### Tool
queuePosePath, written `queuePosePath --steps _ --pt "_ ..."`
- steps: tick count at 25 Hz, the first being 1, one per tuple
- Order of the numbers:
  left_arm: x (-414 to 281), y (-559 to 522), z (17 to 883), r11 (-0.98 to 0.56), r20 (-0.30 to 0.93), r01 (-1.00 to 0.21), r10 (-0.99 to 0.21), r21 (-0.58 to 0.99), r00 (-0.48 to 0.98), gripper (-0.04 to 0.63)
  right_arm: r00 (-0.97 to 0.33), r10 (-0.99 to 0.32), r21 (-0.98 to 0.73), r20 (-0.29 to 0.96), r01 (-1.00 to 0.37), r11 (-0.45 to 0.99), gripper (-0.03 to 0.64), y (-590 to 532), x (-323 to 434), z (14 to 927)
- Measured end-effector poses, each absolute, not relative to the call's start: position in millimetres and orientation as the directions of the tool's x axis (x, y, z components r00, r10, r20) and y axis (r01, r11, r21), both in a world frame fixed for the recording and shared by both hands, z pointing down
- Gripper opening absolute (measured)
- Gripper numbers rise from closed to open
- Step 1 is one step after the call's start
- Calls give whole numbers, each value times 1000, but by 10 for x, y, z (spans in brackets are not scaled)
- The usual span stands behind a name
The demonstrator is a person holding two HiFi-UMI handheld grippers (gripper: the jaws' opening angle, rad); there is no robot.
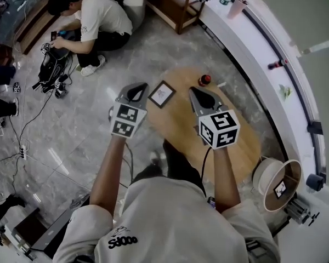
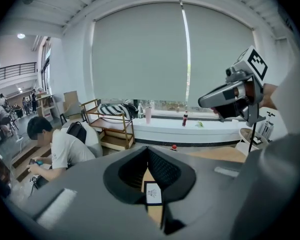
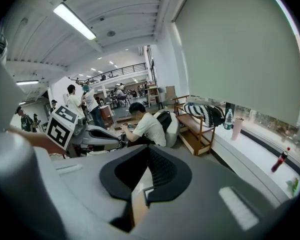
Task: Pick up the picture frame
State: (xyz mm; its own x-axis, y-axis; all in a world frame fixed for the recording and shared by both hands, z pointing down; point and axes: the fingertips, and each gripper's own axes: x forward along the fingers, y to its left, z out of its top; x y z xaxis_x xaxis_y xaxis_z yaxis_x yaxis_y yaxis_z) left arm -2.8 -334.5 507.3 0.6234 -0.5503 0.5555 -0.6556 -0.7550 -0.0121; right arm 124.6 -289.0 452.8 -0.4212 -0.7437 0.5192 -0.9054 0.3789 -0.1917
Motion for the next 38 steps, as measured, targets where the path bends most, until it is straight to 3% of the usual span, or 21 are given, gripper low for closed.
queuePosePath --steps 38 --pt "294 -4020 8733 -792 841 -579 -170 194 514 78 -392 -502 -311 771 -919 241 3 -3560 1502 7253"
